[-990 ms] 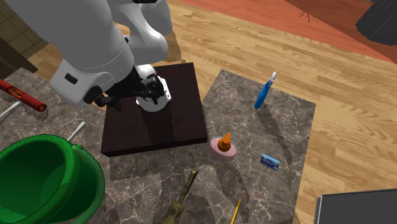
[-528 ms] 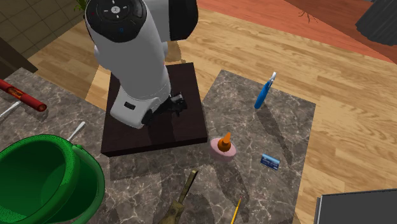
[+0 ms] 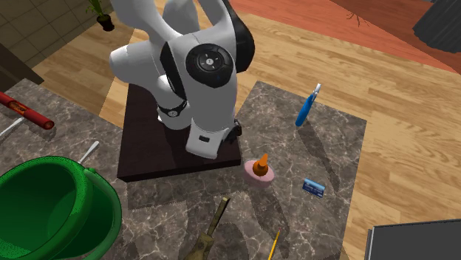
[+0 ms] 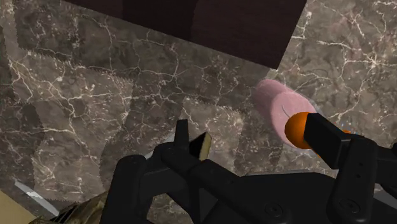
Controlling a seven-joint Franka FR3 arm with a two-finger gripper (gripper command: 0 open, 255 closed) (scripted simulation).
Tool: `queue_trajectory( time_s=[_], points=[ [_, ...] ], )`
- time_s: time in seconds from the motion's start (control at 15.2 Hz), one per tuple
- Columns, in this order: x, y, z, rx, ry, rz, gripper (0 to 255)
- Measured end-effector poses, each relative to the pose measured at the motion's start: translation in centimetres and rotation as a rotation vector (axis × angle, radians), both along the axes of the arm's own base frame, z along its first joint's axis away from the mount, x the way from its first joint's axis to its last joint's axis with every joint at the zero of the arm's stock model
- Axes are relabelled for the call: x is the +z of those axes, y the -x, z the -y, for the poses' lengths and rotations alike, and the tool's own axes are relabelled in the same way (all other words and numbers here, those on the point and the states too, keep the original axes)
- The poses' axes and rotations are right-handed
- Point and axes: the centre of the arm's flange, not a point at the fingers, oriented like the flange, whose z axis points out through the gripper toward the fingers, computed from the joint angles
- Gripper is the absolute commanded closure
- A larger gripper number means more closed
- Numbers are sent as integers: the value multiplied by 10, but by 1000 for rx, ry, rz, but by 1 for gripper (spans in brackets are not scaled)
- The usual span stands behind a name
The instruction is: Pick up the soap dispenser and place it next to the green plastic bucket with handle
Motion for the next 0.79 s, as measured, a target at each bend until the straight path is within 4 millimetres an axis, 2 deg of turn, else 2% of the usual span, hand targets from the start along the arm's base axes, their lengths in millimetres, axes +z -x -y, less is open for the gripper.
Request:
queue_trajectory(
  time_s=[0.46, 0.79],
  points=[
    [-74, -1, -54, 132, 0, 33, 0],
    [-127, 6, -95, 225, -1, 56, 0]
  ],
)
